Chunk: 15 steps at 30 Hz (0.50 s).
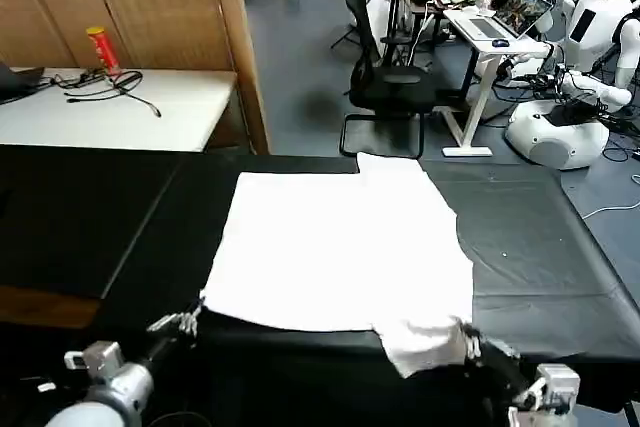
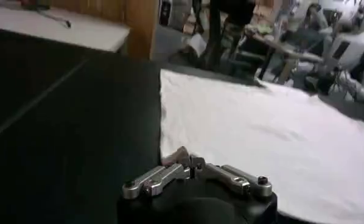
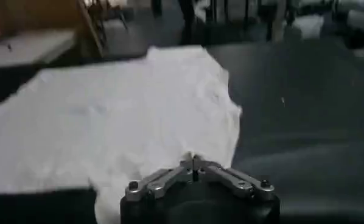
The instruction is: Fold and organize the clothes.
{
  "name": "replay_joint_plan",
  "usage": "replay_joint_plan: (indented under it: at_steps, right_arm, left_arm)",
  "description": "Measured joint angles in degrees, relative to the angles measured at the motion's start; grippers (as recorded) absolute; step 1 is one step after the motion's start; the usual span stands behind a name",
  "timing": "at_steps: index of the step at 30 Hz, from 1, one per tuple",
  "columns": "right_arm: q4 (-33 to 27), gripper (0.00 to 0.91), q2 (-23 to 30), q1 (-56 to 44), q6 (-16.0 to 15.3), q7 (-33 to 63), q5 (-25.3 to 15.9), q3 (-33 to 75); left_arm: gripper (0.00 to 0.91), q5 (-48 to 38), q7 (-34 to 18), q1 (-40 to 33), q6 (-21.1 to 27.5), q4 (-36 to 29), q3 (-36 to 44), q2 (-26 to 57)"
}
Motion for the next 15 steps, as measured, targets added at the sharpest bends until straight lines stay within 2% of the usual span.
replay_joint_plan:
  at_steps: [8,15]
  right_arm:
    - [-10.3,0.0,-2.5,12.6,1.1,0.1,0.3,-3.7]
    - [-17.2,0.0,-2.1,19.8,1.1,0.3,-1.1,-7.2]
  left_arm:
    - [0.0,3.0,0.7,-6.7,-1.4,4.5,2.0,0.3]
    - [0.0,6.5,1.8,-11.8,-2.2,8.8,4.0,0.9]
